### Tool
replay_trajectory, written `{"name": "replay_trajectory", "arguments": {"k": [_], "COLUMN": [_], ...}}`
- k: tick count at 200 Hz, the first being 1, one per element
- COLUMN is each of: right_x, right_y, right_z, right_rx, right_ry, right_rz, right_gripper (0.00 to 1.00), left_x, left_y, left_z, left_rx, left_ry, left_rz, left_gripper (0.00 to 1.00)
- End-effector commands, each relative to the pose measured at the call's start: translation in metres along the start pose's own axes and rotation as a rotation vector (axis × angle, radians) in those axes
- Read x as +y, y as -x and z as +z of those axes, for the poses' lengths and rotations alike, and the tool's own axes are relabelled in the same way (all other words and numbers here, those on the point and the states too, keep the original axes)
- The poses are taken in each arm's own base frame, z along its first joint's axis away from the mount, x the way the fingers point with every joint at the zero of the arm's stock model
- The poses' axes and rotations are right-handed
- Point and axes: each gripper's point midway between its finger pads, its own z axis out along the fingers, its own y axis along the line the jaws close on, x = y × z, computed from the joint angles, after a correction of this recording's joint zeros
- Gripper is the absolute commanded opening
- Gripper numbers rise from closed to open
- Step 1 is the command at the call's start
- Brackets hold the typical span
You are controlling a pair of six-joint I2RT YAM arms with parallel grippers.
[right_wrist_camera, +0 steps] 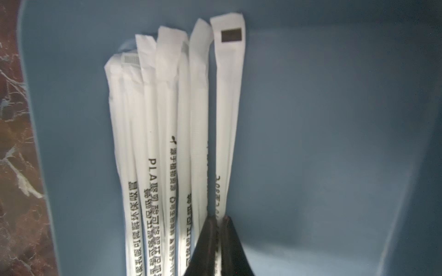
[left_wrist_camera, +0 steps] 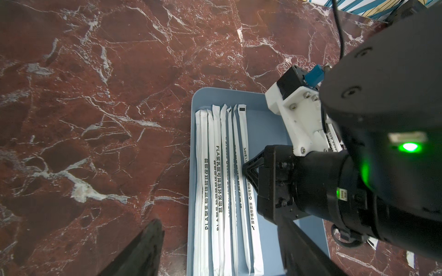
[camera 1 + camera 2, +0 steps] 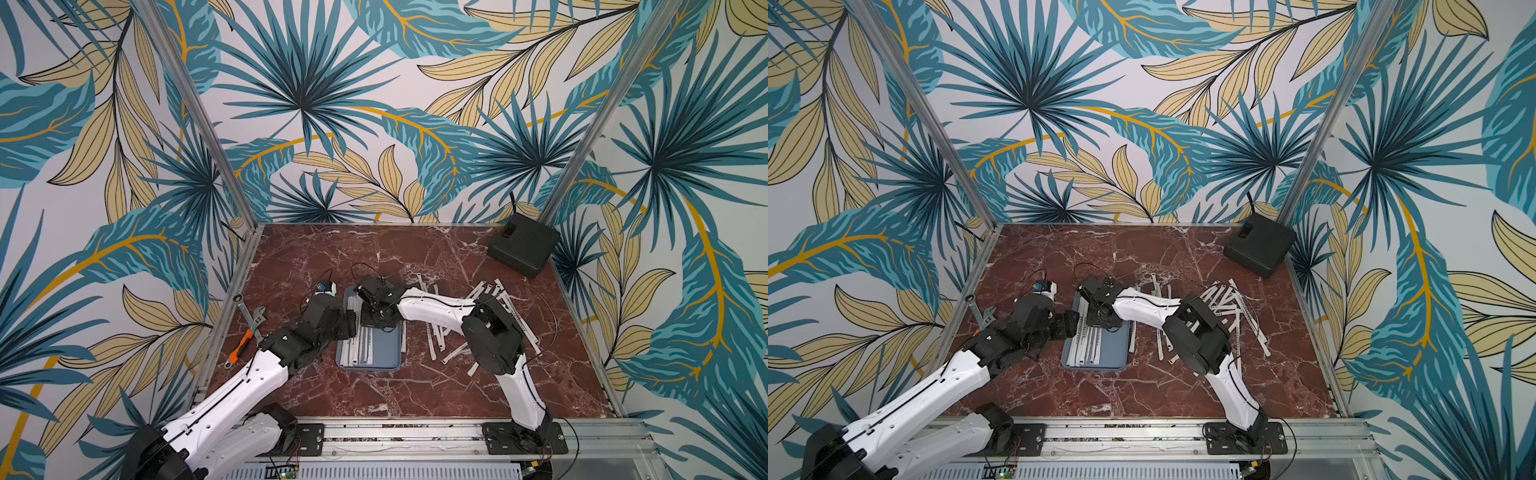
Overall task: Put the straws into the storage box
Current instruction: Place the straw in the storage box, then pick up the straw from the center of the board.
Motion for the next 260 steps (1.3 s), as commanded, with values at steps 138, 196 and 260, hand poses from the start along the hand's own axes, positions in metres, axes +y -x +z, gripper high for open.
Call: {"name": "replay_trajectory", "arguments": {"k": [138,196,260], "right_x": [-0.087,-0.116,-0.119], "right_y": [0.031,0.047,0.044], "right_z": [-0.085,-0.054,-0.015], "right_rx": [-0.120,-0.098,-0.046], "right_ry": [-0.128,-0.256,-0.290], "right_rz": [0.044,0.023,0.033], "right_gripper": [0.27,0.30,0.26], "left_x": [-0.030,-0.063,-0.056], "left_y": [-0.005,-0.036,-0.042], "left_z": [0.014,0.039,0.040], "left_rx": [0.063,0.163,0.176], "left_ry": [-0.086,-0.113,-0.089], "left_rz": [0.005,0.068,0.079], "left_gripper": [0.79,0.79,0.79]}}
